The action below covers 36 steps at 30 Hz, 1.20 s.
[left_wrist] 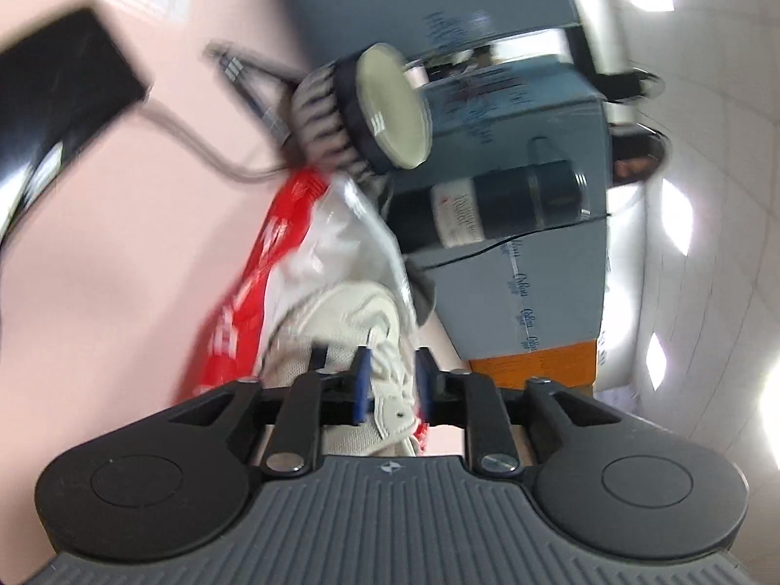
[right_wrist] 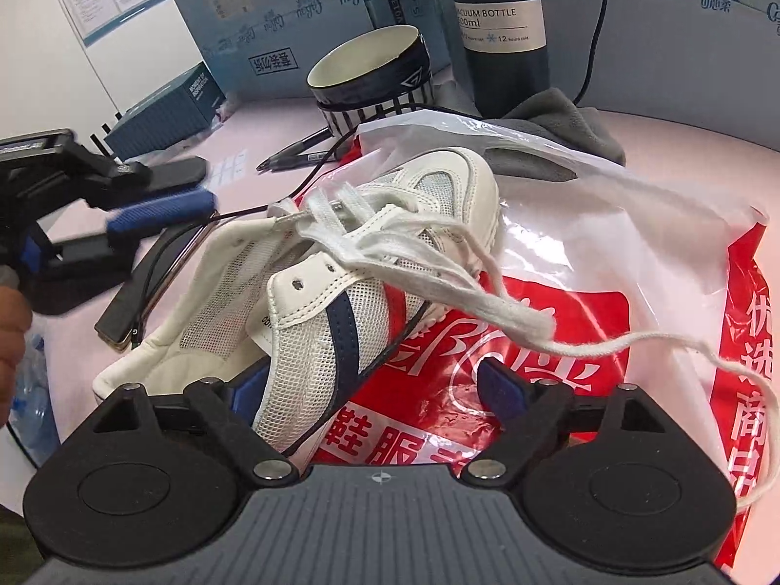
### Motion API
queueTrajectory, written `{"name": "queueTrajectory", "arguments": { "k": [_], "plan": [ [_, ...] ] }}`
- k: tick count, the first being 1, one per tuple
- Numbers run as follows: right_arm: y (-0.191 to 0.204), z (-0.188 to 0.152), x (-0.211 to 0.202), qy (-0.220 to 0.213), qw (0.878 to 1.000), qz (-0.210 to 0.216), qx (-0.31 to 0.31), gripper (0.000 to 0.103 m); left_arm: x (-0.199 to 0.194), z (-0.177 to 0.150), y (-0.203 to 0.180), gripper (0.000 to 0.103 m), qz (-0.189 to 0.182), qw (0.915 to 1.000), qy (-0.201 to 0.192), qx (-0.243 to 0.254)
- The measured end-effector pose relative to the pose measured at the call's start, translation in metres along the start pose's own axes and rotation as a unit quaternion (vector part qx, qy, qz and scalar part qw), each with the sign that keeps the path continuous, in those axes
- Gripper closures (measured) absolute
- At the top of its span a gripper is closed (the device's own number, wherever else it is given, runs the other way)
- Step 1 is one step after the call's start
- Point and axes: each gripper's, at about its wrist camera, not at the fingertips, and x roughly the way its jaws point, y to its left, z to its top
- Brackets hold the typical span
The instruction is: Lace up shoes with both hands
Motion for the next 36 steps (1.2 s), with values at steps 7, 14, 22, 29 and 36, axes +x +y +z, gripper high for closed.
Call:
{"name": "queueTrajectory", "arguments": {
  "k": [7,14,22,29,36],
  "plan": [
    [0.001,0.001,0.0,0.002,1.0,-0.001,-0.001,0.016,0.024,-0.001,0.006,0.058,0.004,0.9986,-0.008,-0.052],
    [0.001,0.0,0.0,0.002,1.0,-0.002,-0.001,0.016,0.035,-0.001,0.01,0.103,-0.004,0.9981,-0.028,-0.054],
    [-0.002,0.002,0.002,0.001,1.0,0.0,0.003,0.015,0.019,0.0,-0.003,0.102,0.004,0.9976,-0.066,0.02],
    [0.0,-0.001,0.001,-0.003,1.0,-0.007,0.006,0.015,-0.004,0.006,-0.022,0.102,0.019,0.9885,-0.105,0.108],
    [0.002,-0.002,0.001,-0.006,1.0,-0.011,0.008,0.014,-0.04,0.02,-0.031,0.102,0.005,0.978,-0.162,0.131]
  ]
}}
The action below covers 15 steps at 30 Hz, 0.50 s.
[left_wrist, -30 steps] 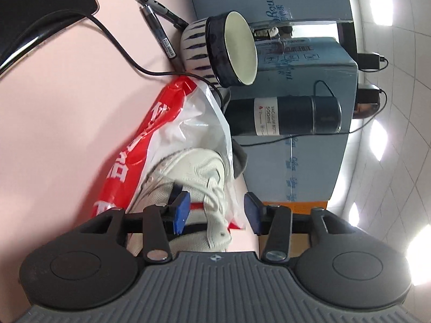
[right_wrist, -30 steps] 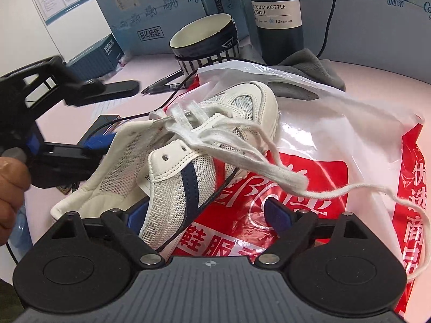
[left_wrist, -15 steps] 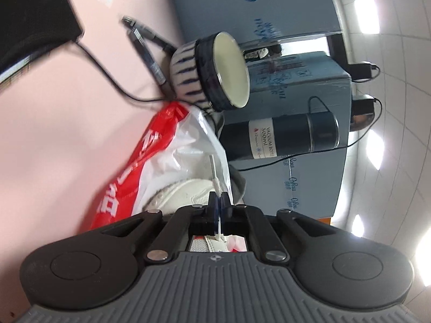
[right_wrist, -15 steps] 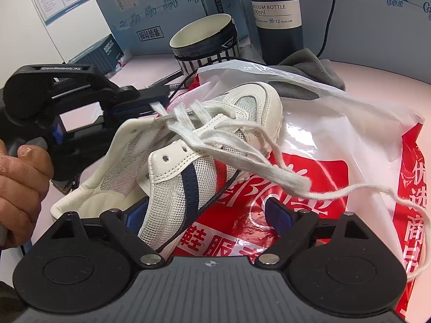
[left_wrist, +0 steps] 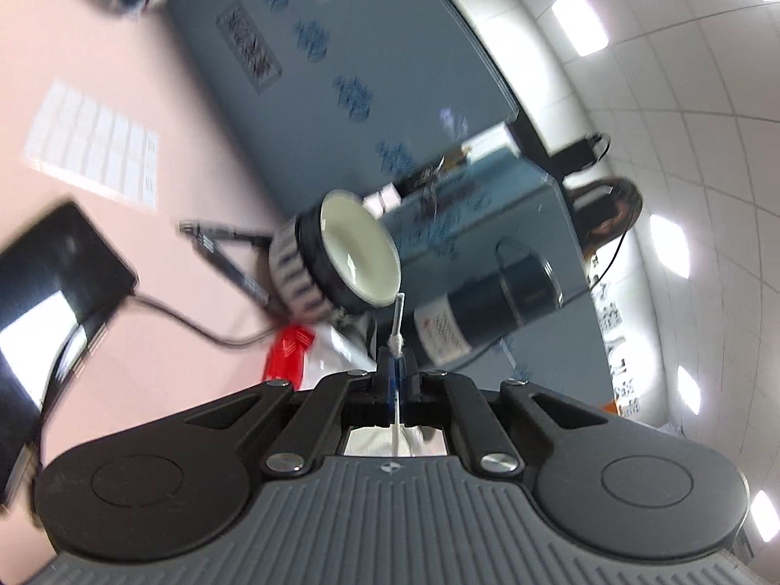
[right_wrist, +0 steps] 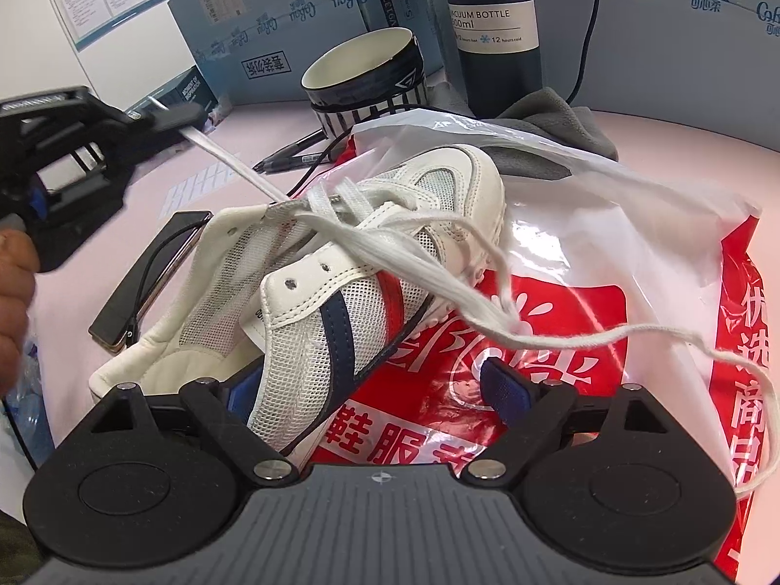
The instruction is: Lace up shoes with both hands
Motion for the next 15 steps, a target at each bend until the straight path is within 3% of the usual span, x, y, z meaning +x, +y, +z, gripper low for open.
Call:
{"name": "queueTrajectory", "arguments": {
  "k": [15],
  "plan": [
    [0.002,-0.002,-0.001,0.0,1.0,-0.001,0.0,0.014,-0.054,0.047,0.004,0.102,0.022,0.9923,-0.12,0.02]
  ]
}}
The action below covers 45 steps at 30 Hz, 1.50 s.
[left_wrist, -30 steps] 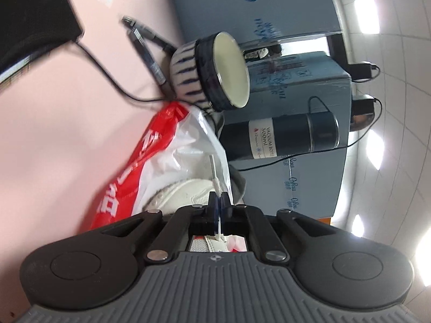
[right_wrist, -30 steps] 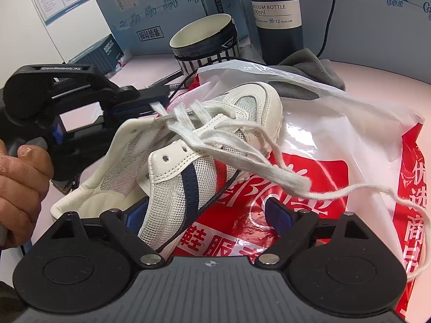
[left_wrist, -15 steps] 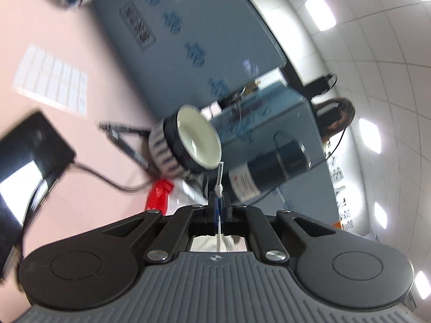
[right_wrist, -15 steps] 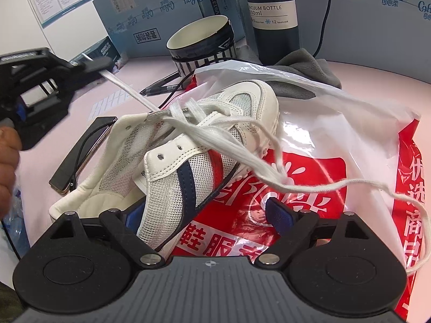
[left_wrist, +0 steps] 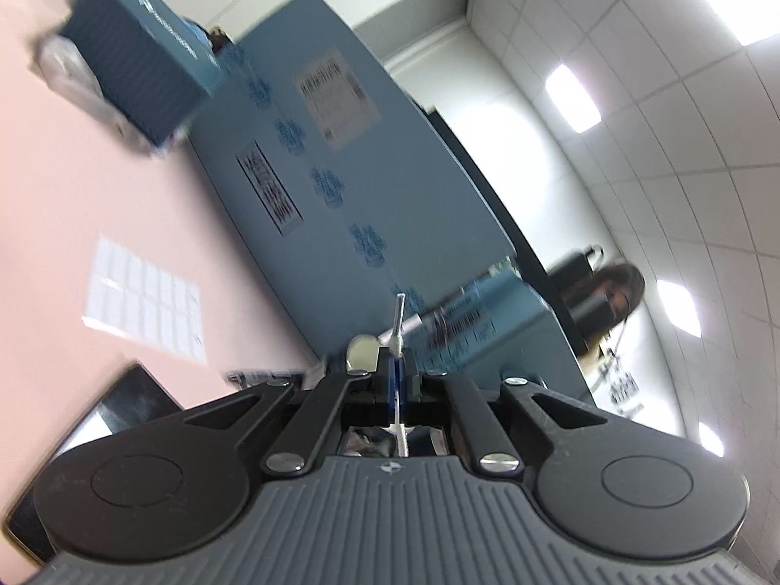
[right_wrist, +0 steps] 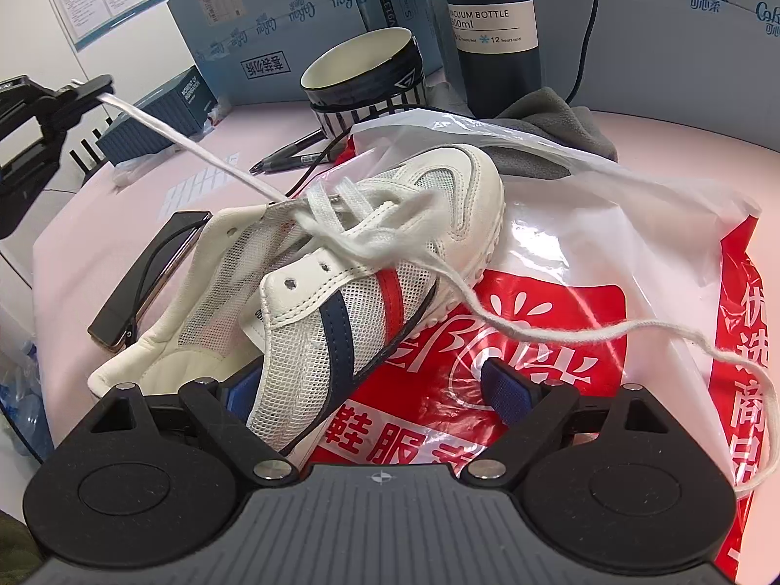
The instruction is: Lace up shoes with both hands
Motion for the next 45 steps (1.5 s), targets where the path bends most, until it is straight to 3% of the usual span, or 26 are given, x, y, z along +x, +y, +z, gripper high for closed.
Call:
{"name": "queueTrajectory", "arguments": {
  "k": [6,23,28,36,40,42,44,45],
  "plan": [
    [0.0,-0.001,0.0,0.0,1.0,0.0,0.002,0.014,-0.013,0.019,0.009,0.102,0.019,0.9991,-0.037,0.004],
    [0.0,-0.001,-0.001,-0.001,1.0,0.001,0.001,0.014,-0.028,0.032,0.031,0.102,0.076,0.9945,-0.071,0.0],
    [-0.002,0.0,0.0,0.0,1.0,0.002,0.0,0.014,-0.029,0.033,0.035,0.102,0.078,0.9947,-0.067,-0.003],
    [-0.001,-0.002,-0.004,-0.013,1.0,-0.014,0.007,0.01,-0.029,0.024,0.026,0.101,0.059,0.9977,-0.025,0.023],
    [0.006,-0.004,-0.011,-0.036,0.999,-0.028,-0.011,0.01,-0.029,0.011,0.015,0.082,0.061,0.9965,0.007,0.056],
    [0.009,-0.004,-0.015,-0.044,0.998,-0.036,-0.021,0.01,-0.028,0.003,0.008,0.063,0.063,0.9948,0.024,0.077],
    [0.012,-0.005,-0.018,-0.052,0.997,-0.041,-0.028,0.01,-0.028,-0.005,0.001,0.025,0.065,0.9925,0.041,0.095],
    [0.013,-0.006,-0.02,-0.056,0.997,-0.041,-0.03,0.009,-0.028,-0.009,-0.002,0.022,0.066,0.9912,0.046,0.105]
  ]
}}
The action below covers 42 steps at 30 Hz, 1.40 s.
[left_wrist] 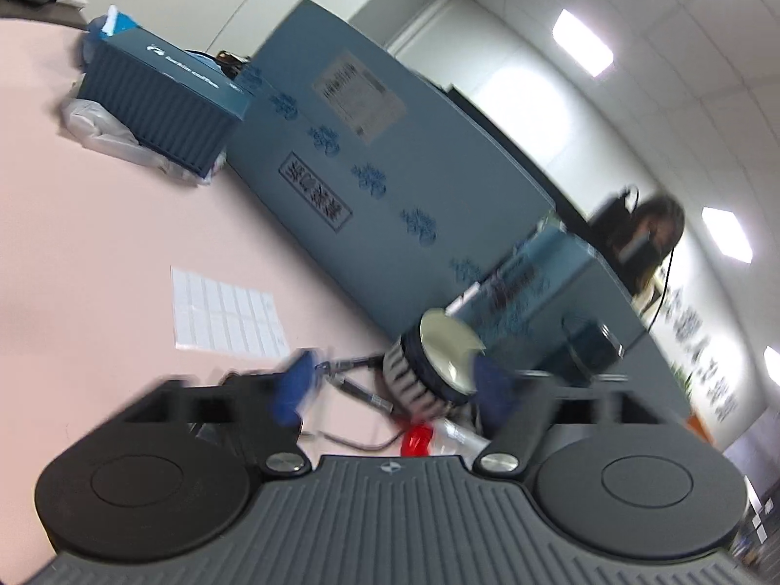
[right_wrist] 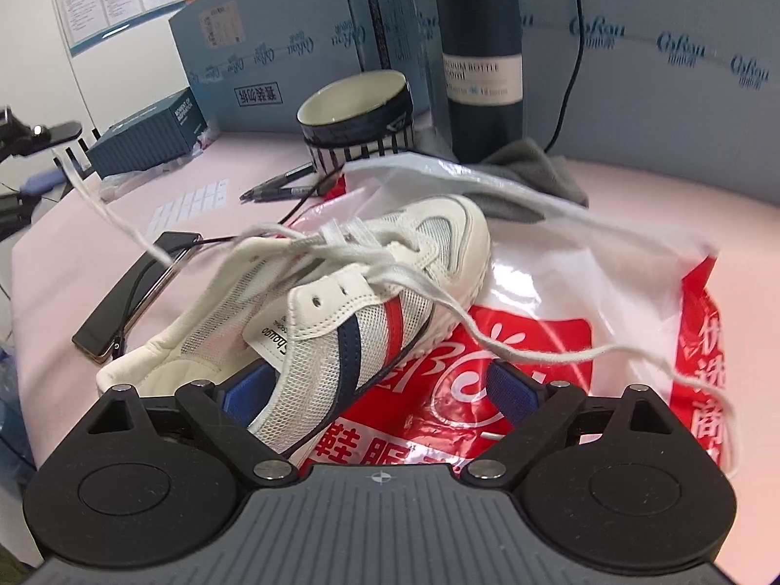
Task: Lace up shoes with both hands
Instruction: 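Open the left gripper and drop the lace end, then bring the left gripper back above the sneaker laces while the right gripper approaches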
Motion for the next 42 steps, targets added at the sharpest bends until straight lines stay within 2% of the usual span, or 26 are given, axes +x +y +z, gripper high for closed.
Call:
{"name": "queueTrajectory", "arguments": {
  "k": [5,9,13,18,20,23,27,29,31,32,33,37,42],
  "plan": [
    [0.002,-0.004,-0.011,-0.014,1.0,0.019,0.01,0.008,0.003,-0.019,-0.024,0.021,-0.006,0.9965,0.047,0.069],
    [0.002,-0.005,-0.017,-0.021,0.999,0.033,0.021,0.008,0.006,-0.039,-0.052,0.019,-0.037,0.985,0.089,0.142],
    [0.003,-0.005,-0.024,-0.024,0.999,0.034,0.018,0.008,0.016,-0.069,-0.082,0.019,-0.079,0.9607,0.152,0.218],
    [0.002,-0.003,-0.028,-0.012,1.0,0.016,0.013,0.008,0.036,-0.101,-0.107,0.019,-0.087,0.9263,0.209,0.301],
    [0.0,-0.002,-0.029,-0.009,1.0,0.011,0.012,0.008,0.041,-0.112,-0.111,0.019,-0.074,0.9174,0.213,0.328],
    [-0.005,-0.004,-0.03,-0.009,1.0,-0.006,0.023,0.006,0.048,-0.115,-0.11,0.018,-0.084,0.9196,0.21,0.321],
    [-0.015,-0.007,-0.03,-0.009,0.999,-0.002,0.054,0.006,0.051,-0.114,-0.109,0.019,-0.072,0.9259,0.192,0.317],
    [-0.014,-0.006,-0.03,-0.011,0.999,-0.006,0.047,0.006,0.053,-0.112,-0.11,0.025,-0.055,0.9293,0.187,0.314],
    [-0.011,-0.004,-0.03,-0.013,0.999,-0.01,0.034,0.008,0.055,-0.113,-0.11,0.03,-0.056,0.9298,0.192,0.309],
    [-0.009,-0.002,-0.029,-0.014,1.0,-0.014,0.023,0.01,0.056,-0.115,-0.111,0.038,-0.059,0.9291,0.197,0.307],
    [-0.007,-0.001,-0.028,-0.014,1.0,-0.019,0.011,0.011,0.057,-0.115,-0.111,0.04,-0.061,0.9302,0.201,0.301],
    [-0.004,0.005,-0.025,-0.008,0.999,-0.038,-0.015,0.012,0.059,-0.117,-0.11,0.04,-0.072,0.9351,0.216,0.271],
    [-0.012,0.009,-0.033,-0.012,0.997,-0.072,-0.018,0.012,0.059,-0.127,-0.111,0.04,-0.047,0.9291,0.221,0.293]
  ]
}}
